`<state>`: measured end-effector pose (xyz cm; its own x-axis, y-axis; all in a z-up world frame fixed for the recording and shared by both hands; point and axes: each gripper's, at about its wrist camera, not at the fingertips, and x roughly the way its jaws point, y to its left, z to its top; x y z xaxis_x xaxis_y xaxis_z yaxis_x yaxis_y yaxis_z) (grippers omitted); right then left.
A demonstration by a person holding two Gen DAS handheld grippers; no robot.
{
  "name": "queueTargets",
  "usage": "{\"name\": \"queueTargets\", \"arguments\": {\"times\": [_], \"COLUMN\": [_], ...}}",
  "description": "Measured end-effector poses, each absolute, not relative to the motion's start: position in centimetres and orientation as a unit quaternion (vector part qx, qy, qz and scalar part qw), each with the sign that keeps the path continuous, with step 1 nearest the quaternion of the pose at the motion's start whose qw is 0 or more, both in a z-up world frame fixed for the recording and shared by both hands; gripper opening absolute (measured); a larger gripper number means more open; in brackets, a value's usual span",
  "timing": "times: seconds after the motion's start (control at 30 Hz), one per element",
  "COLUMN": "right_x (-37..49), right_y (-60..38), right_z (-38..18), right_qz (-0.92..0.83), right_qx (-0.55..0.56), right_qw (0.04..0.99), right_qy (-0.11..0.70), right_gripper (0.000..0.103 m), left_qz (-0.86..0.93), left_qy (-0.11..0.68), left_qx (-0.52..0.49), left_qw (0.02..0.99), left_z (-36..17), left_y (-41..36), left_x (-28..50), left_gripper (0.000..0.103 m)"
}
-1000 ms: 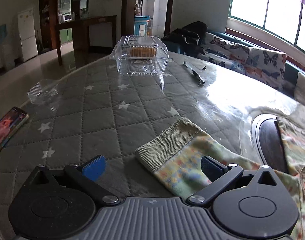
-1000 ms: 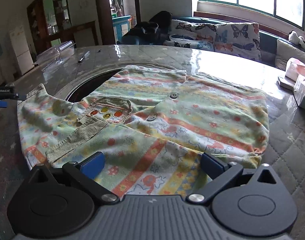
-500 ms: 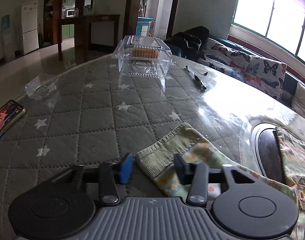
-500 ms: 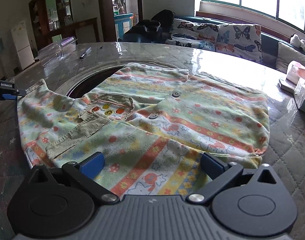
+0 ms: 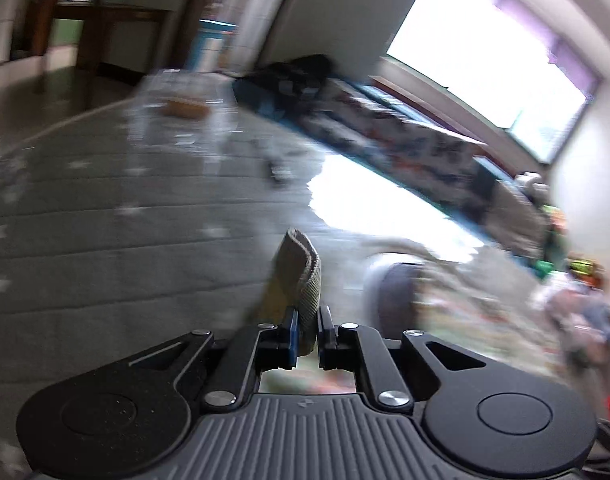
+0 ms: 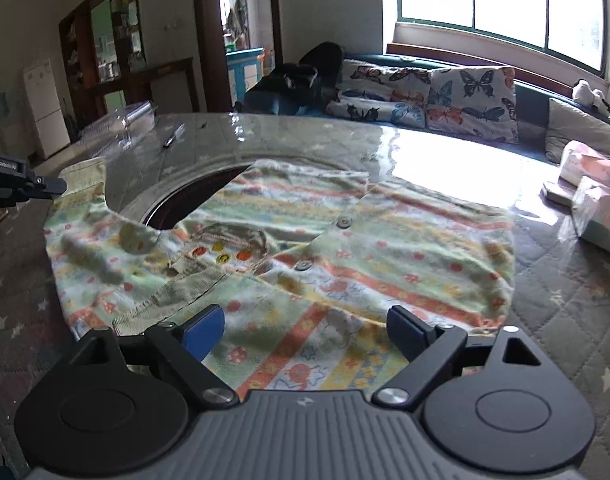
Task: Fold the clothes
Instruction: 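Grasp the other sleeve's corduroy cuff with the left gripper and lift it, then fold the held sleeve across the shirt front with the left gripper, then release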
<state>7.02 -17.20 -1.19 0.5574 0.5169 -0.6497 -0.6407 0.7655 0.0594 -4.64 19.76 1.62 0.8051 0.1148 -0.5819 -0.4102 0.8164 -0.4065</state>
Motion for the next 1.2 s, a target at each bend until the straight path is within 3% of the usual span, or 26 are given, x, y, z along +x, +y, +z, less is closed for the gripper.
{"name": "queueTargets", "arguments": {"times": [0.4,0.7,0.77,0.83,0.9,1.03,1.2], "right_x": [7.0,7.2,7.3,7.3,7.4,7.7,8.2], "right_y": [-21.9,-24.8,-25.2,-25.1,-25.0,-23.6,-22.0], "right_z": [-0.1,0.5,0.6,0.6,0.6,-0.4,-1.7], "right_qz": [0.288,0.261,0.256,0.260,0.264,0.275,0.287], "right_qx": [-0.064,-0.040,-0.034,-0.031,-0.028,-0.032,-0.038], "right_qw": [0.901,0.913,0.915,0.912,0.910,0.900,0.887], "right_qy": [0.317,0.310,0.311,0.314,0.318,0.337,0.360], "right_gripper": [0.091,0.091,0.090,0.089,0.086,0.079,0.062], "left_qz": [-0.112,-0.199,-0.196,-0.189,-0.178,-0.137,-0.066], "left_qy": [0.281,0.326,0.337,0.344,0.345,0.338,0.340], "left_qx": [-0.281,-0.230,-0.214,-0.200,-0.188,-0.172,-0.149], "left_qw": [0.911,0.895,0.896,0.898,0.902,0.915,0.926], "left_z": [6.1,4.6,4.0,3.5,3.2,2.8,1.9], "left_y": [7.7,0.5,0.2,0.2,0.5,2.2,5.2], "left_x": [-0.6,1.2,1.1,1.0,0.8,0.5,0.3], "left_gripper": [0.010,0.013,0.025,0.057,0.067,0.103,0.103]}}
